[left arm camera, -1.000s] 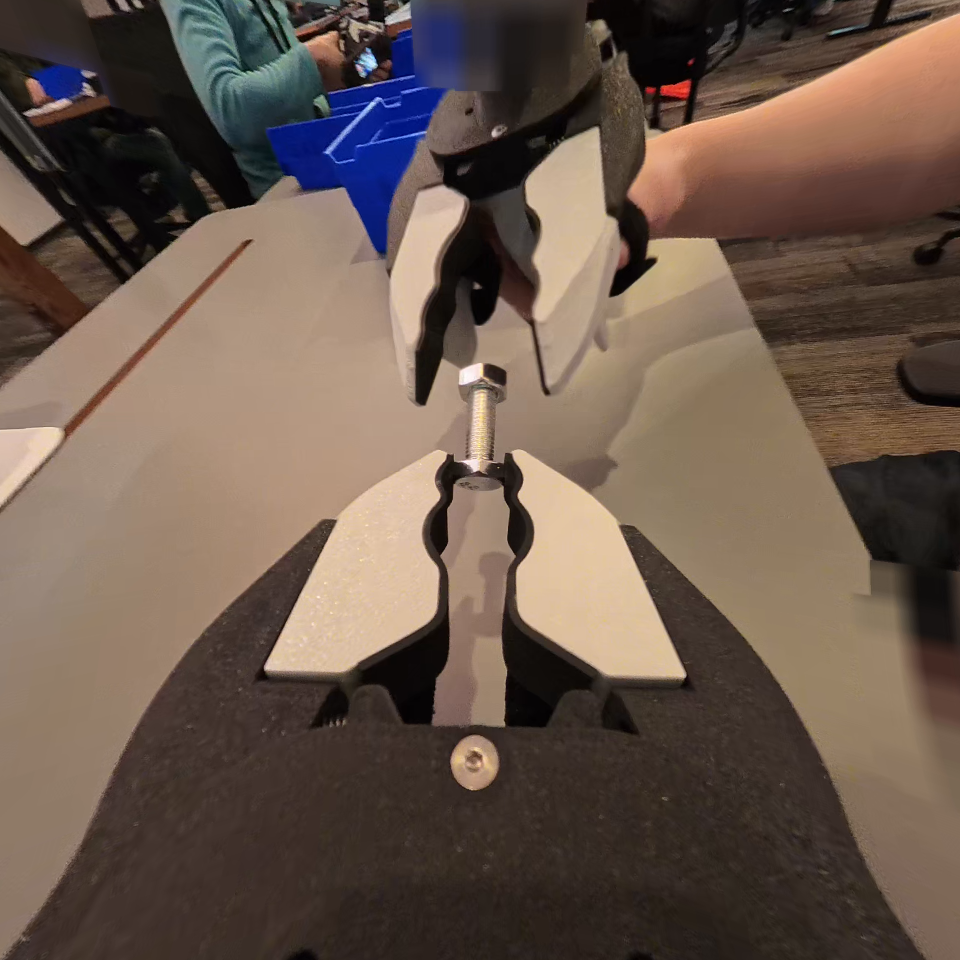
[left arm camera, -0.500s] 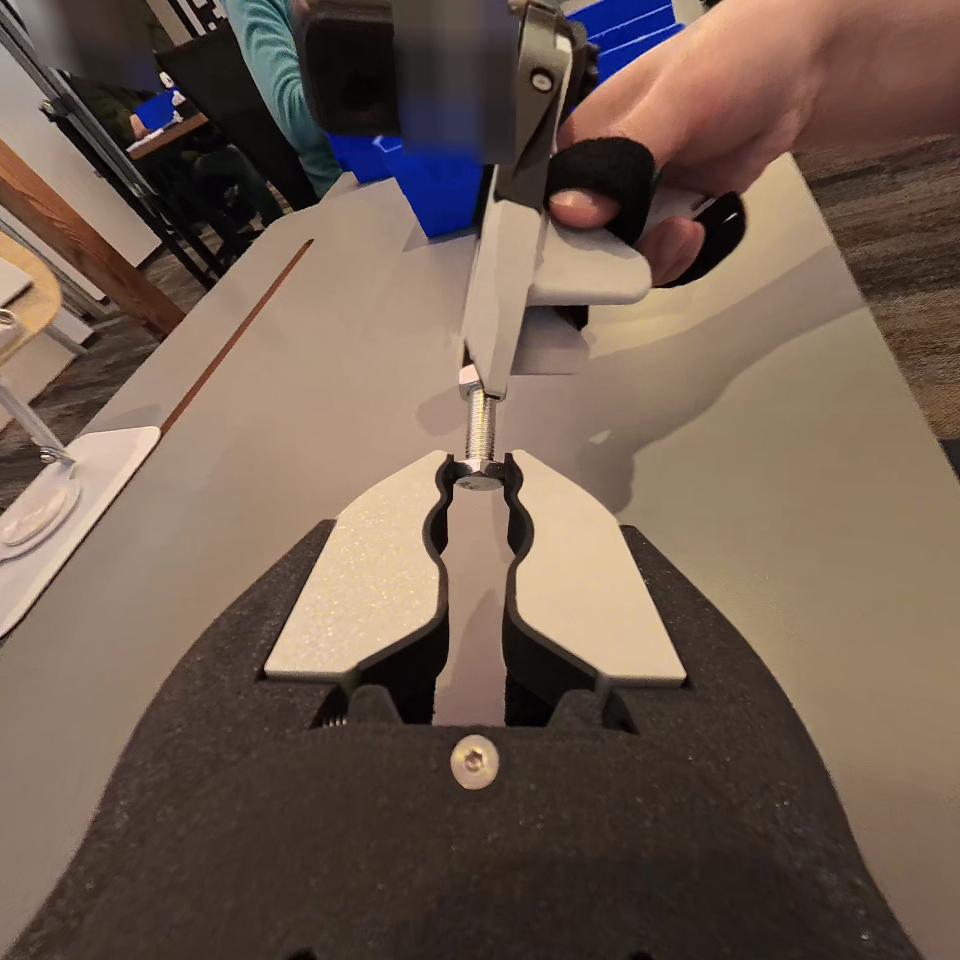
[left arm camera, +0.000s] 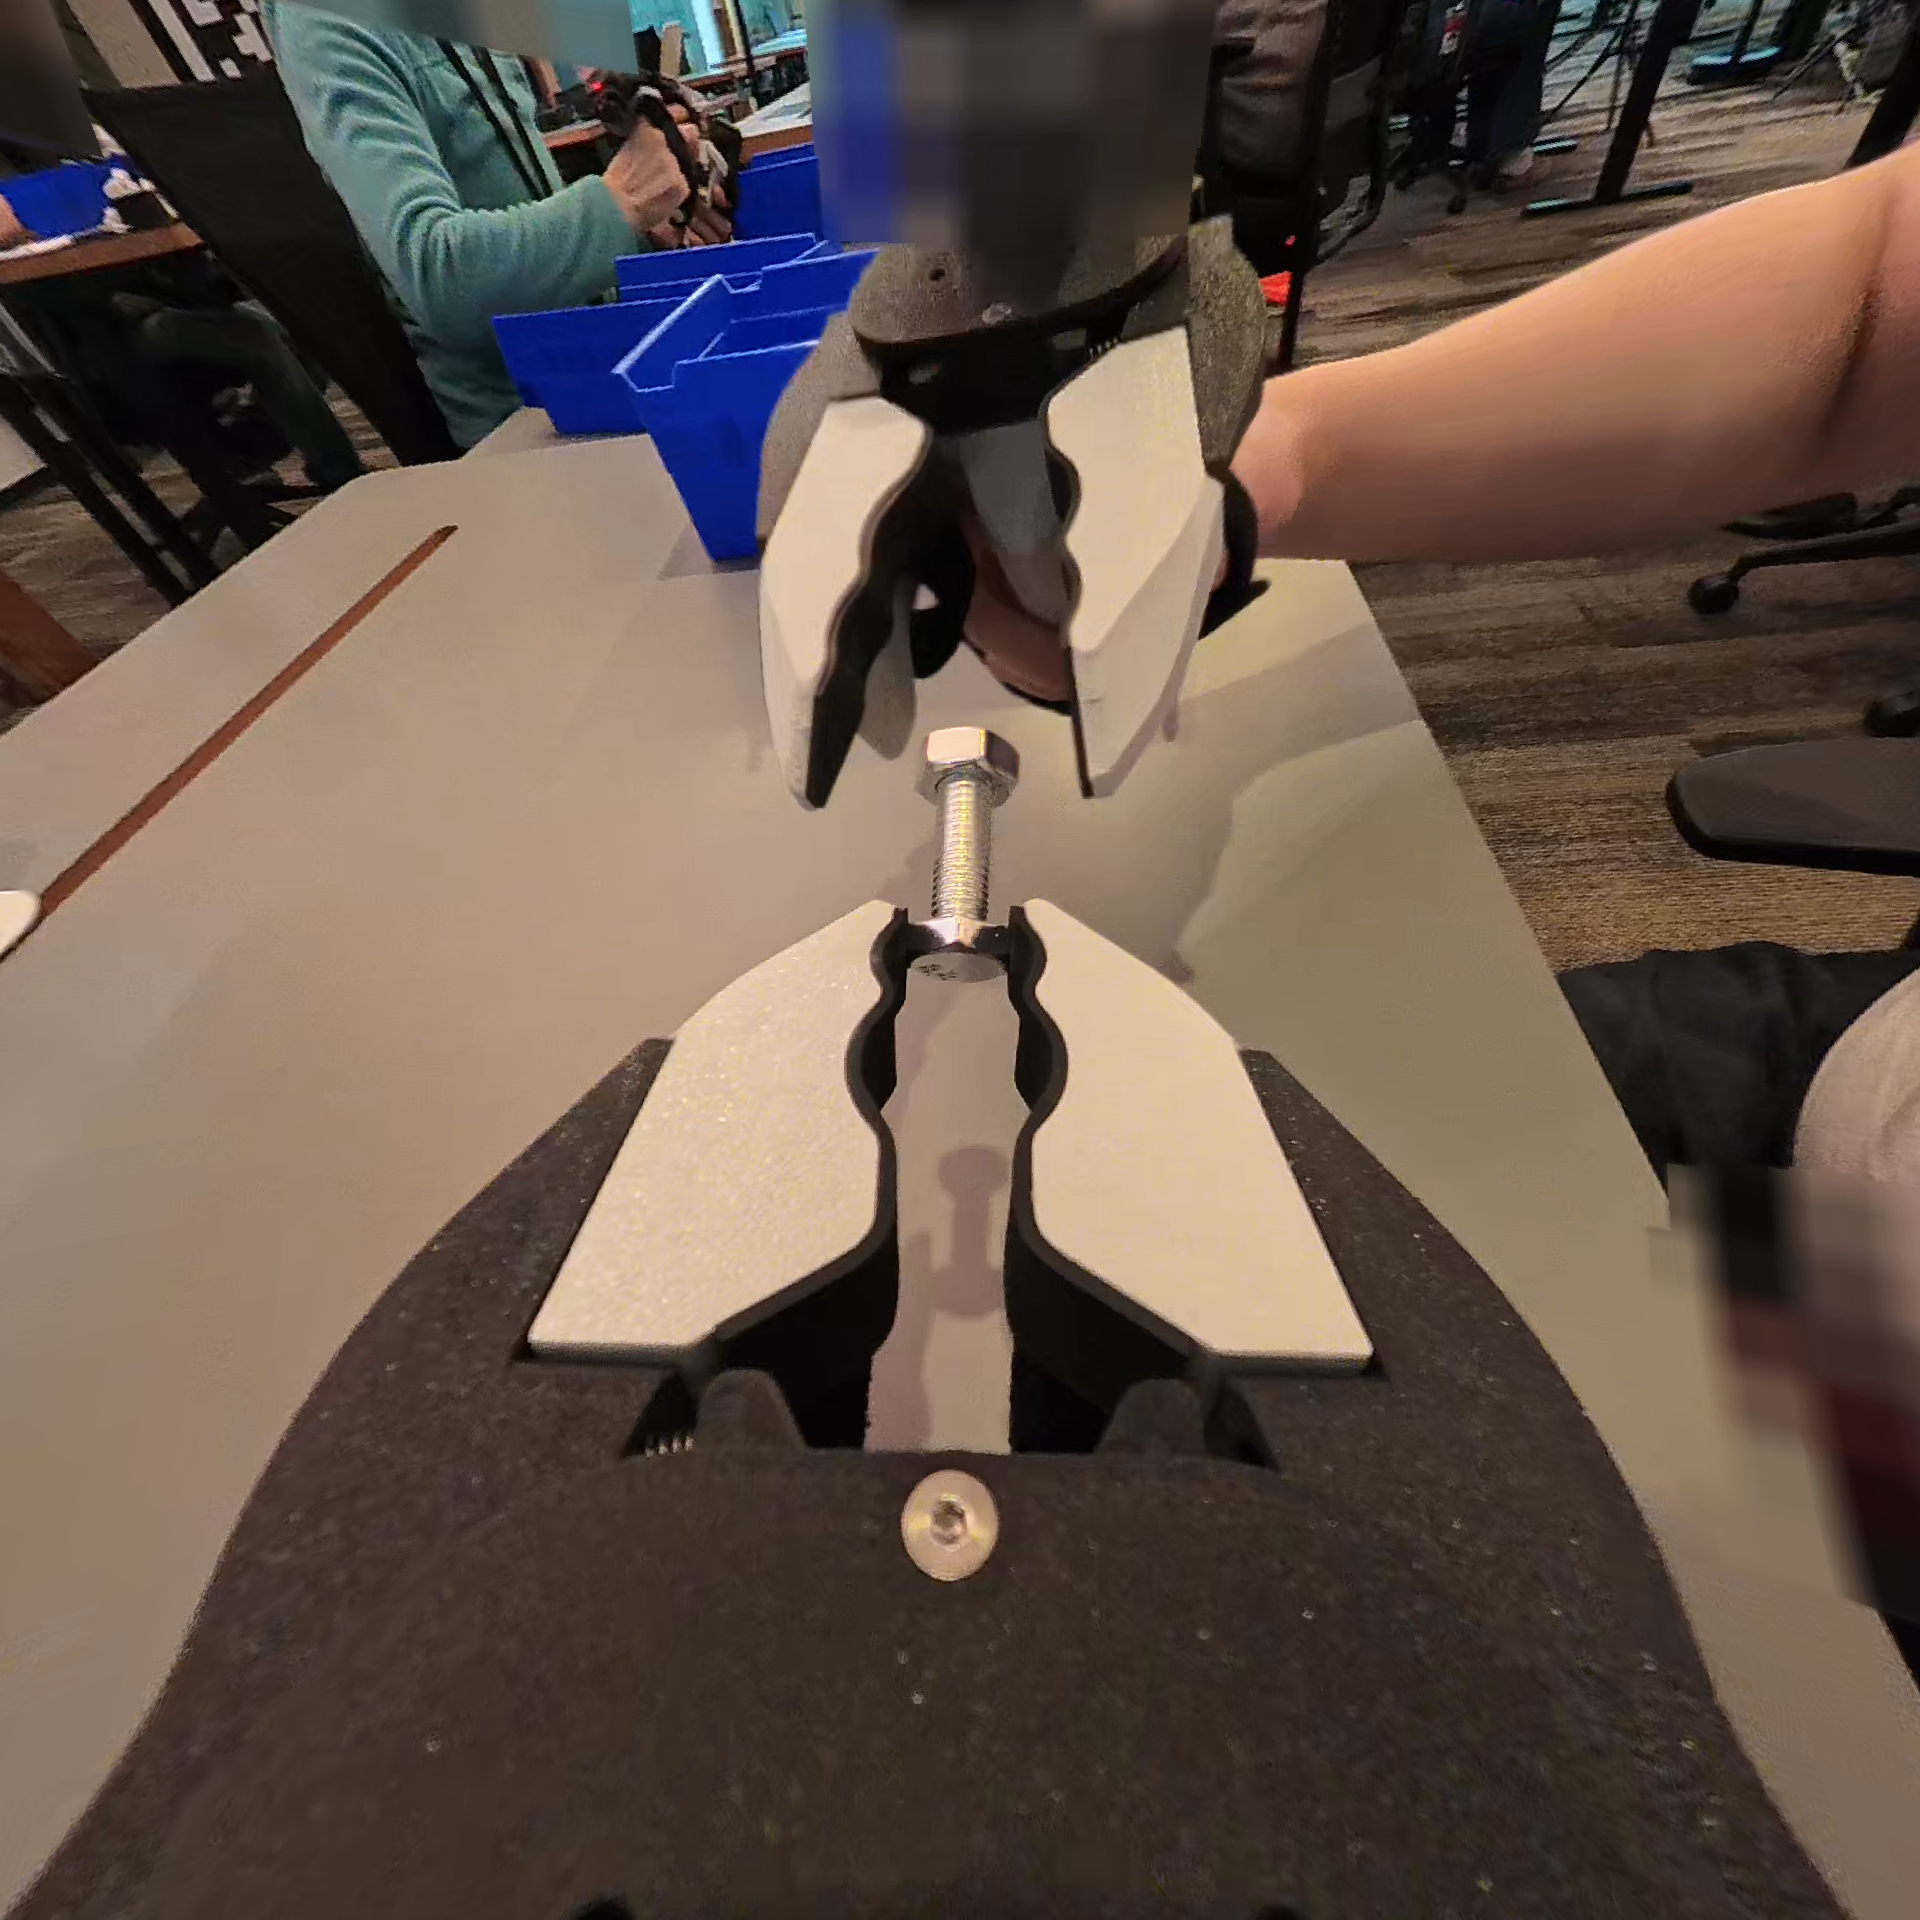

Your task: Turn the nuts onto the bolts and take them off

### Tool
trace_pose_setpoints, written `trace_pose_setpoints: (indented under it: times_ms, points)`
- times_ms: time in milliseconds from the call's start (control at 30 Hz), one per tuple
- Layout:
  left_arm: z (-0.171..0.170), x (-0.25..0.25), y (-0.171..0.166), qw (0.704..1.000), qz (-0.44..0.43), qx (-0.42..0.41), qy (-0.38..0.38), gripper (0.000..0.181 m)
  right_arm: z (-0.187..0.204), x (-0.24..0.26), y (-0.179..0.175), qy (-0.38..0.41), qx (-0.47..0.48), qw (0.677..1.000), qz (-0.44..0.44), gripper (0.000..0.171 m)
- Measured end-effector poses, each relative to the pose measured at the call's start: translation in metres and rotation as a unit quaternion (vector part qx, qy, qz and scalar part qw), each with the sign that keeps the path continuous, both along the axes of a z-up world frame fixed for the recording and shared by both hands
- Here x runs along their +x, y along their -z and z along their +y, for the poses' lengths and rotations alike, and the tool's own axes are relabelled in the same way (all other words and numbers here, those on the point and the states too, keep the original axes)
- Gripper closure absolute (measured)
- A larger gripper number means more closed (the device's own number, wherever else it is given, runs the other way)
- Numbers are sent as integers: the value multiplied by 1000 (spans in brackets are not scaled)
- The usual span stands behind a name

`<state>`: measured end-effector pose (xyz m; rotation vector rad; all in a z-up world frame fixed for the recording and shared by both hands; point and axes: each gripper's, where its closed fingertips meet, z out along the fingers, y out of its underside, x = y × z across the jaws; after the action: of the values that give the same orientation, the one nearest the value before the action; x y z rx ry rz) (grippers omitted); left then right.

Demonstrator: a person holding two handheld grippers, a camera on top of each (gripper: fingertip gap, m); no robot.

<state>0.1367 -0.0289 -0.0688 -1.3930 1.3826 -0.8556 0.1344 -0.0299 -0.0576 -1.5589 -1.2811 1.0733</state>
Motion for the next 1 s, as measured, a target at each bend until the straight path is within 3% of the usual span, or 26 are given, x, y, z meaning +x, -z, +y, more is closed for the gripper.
trace_pose_setpoints:
  times_ms: [100,267,400,633,767,867,933,1000]
  points:
    - [10,-2,2,999,8,25,-30,163,15,5,2,73,-107,991,21,122]
    - [16,-3,3,998,14,44,-52,163,14,5,14,119,-257,959,10,127]
    - [16,-2,5,998,17,42,-51,163,12,1,12,116,-272,955,18,153]
    - [8,0,-1,999,-1,19,-26,163,4,5,6,44,-175,984,9,154]
    - [-3,0,-4,999,-16,-33,10,163,-3,3,0,-4,-16,1000,5,154]
    - [-13,1,-9,996,-33,-65,42,163,-13,3,-6,-35,112,993,8,154]
    - [-14,-1,-10,995,-37,-76,50,163,-15,2,-6,-37,132,991,7,154]
    - [-10,-1,-13,997,-42,-56,36,163,-12,1,-9,-27,94,995,27,154]
